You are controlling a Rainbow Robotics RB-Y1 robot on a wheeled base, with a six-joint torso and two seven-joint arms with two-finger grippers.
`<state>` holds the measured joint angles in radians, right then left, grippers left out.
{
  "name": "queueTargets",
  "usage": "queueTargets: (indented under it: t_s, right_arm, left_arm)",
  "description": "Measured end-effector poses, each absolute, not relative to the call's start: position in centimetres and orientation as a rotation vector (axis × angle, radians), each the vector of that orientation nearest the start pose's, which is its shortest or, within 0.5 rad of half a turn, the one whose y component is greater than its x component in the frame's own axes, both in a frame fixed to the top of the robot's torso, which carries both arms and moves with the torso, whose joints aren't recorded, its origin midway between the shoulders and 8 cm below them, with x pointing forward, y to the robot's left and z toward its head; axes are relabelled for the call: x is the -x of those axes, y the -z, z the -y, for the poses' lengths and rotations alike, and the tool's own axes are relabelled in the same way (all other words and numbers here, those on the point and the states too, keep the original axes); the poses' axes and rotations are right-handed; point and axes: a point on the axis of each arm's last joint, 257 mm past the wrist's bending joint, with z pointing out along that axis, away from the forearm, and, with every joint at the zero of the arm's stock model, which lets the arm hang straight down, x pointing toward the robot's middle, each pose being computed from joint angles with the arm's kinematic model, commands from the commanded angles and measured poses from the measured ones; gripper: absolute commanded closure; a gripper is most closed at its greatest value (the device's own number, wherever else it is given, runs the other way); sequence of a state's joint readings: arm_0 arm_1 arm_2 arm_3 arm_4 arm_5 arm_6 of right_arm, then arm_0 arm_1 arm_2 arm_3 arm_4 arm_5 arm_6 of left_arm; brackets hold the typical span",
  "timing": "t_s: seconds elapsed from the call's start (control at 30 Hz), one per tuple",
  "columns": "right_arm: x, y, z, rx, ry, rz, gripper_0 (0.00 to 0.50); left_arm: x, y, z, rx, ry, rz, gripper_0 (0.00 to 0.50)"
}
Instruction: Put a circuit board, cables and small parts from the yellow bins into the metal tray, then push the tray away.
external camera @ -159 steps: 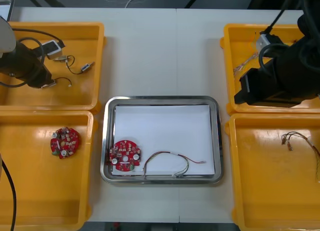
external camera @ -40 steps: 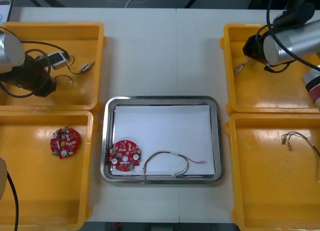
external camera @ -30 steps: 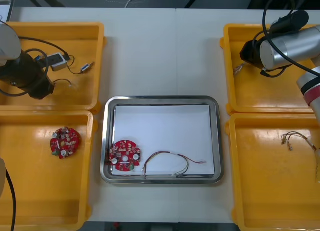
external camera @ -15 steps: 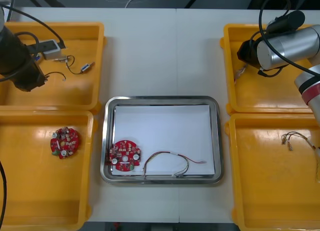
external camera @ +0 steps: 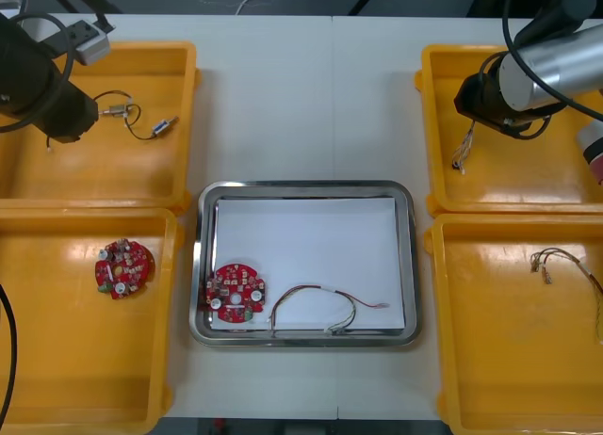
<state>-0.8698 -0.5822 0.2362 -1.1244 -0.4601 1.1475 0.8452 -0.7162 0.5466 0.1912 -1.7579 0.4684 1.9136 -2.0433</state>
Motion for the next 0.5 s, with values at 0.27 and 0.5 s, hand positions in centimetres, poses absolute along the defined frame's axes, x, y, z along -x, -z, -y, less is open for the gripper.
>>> queueTargets:
  t_s: [0.27,0.5]
  right_arm:
    - [-63.1,15.1,30.5,-0.486,-0.104,-2.388,0.500]
    - [-61.8,15.1,32.2,-0.364,-0.035,-2.458,0.500]
  left_arm:
    - [-50.8,9.0,-28.1,-0.453,-0.157,-2.462,0.500]
    - [-49.3,10.4,-25.6,-0.285,-0.079,-2.488,0.500]
